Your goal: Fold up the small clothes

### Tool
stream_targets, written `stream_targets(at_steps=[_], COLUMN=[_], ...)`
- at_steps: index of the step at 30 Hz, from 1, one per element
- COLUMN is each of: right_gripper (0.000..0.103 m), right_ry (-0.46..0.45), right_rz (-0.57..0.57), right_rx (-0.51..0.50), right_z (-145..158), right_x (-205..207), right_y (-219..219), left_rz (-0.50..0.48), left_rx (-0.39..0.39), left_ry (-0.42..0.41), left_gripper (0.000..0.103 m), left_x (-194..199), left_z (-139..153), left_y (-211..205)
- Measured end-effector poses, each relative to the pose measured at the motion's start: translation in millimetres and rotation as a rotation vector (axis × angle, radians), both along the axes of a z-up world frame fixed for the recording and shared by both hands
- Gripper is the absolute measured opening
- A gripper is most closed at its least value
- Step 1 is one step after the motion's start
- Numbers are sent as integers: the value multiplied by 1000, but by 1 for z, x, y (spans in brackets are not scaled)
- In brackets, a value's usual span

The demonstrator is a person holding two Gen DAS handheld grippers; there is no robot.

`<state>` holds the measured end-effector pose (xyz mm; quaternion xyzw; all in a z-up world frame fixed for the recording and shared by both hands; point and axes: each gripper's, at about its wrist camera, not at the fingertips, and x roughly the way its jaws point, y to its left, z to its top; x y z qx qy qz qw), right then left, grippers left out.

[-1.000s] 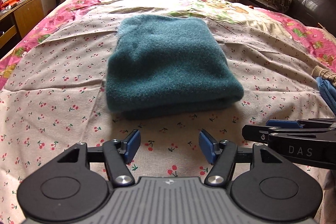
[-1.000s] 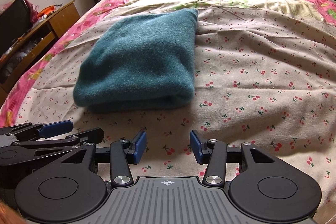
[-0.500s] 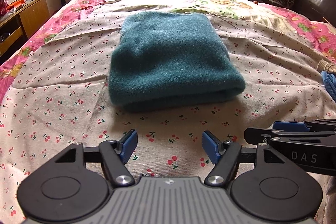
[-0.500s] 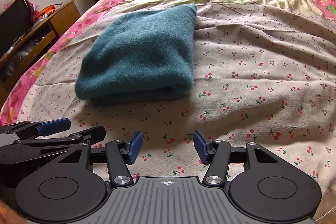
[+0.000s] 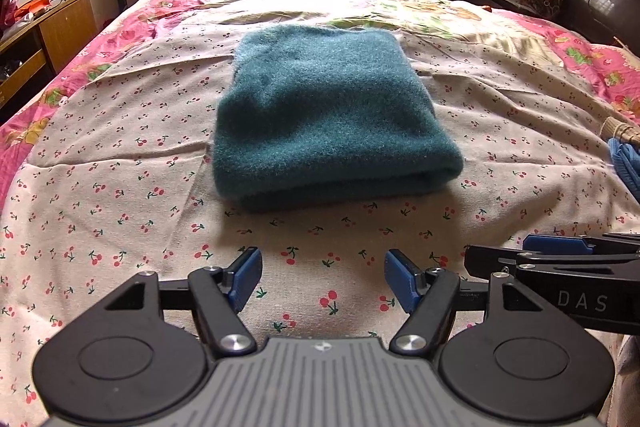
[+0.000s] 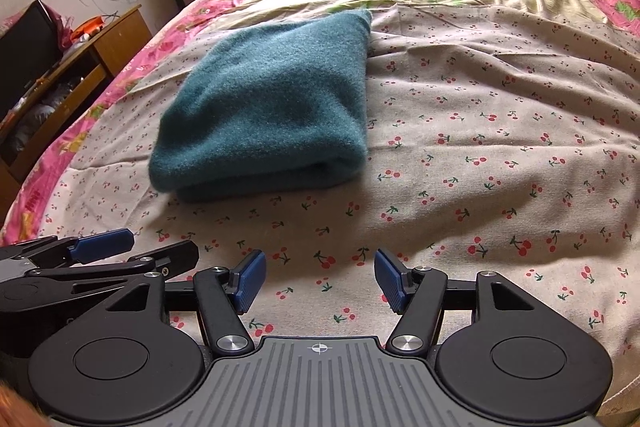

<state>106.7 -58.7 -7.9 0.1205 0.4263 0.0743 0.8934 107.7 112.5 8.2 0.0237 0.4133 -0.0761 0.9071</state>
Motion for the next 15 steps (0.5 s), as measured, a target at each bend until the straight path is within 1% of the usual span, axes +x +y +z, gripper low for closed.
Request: stream_targets(at_steps=[6,9,12,15], right_gripper=[61,61,62,64], right_ry=[0,5,3,1], right_rz=[-4,-6,-7,0], right_rx=[1,14,21,15], right_z=[1,1,1,1], right_x=[-3,-5,-8,-10], right_y=[0,-3,-4,-3], left_rz=[0,-2,-1,2], left_rx=[30,15,-16,-13], left_ry=[8,12,33,43], left_gripper=[78,78,78,79], left_x=[-1,-3,-4,-6], left_z=[3,2,-1,-5], left_y=[-5,-4,-1,-1])
